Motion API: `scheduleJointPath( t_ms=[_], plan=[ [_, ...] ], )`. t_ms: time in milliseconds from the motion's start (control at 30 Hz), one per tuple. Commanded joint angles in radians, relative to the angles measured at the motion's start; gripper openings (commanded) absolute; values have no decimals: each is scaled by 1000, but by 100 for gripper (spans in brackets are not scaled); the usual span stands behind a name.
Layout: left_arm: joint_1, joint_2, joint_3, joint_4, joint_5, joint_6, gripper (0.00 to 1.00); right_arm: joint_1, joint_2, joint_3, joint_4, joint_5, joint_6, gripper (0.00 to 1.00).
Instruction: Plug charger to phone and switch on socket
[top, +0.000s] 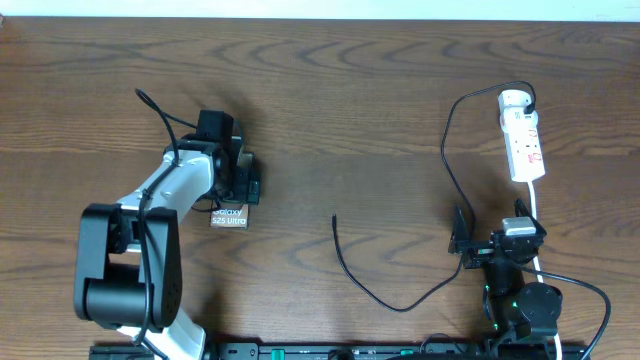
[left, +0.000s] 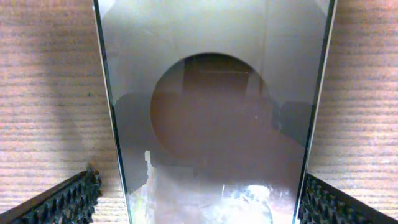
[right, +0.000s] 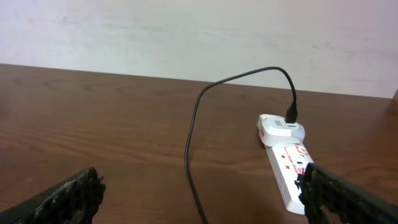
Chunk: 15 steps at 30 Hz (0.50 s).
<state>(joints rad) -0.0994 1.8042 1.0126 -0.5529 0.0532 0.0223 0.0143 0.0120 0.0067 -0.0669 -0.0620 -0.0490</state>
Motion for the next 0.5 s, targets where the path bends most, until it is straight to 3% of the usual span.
scheduleJointPath(
  t_ms=[0, 467],
  plan=[
    [3, 79, -7, -15, -5, -3, 98, 6, -6, -1, -4, 7, -12, 99],
    [3, 79, 3, -60, -5, 4, 98, 6, -6, -1, -4, 7, -12, 99]
  ],
)
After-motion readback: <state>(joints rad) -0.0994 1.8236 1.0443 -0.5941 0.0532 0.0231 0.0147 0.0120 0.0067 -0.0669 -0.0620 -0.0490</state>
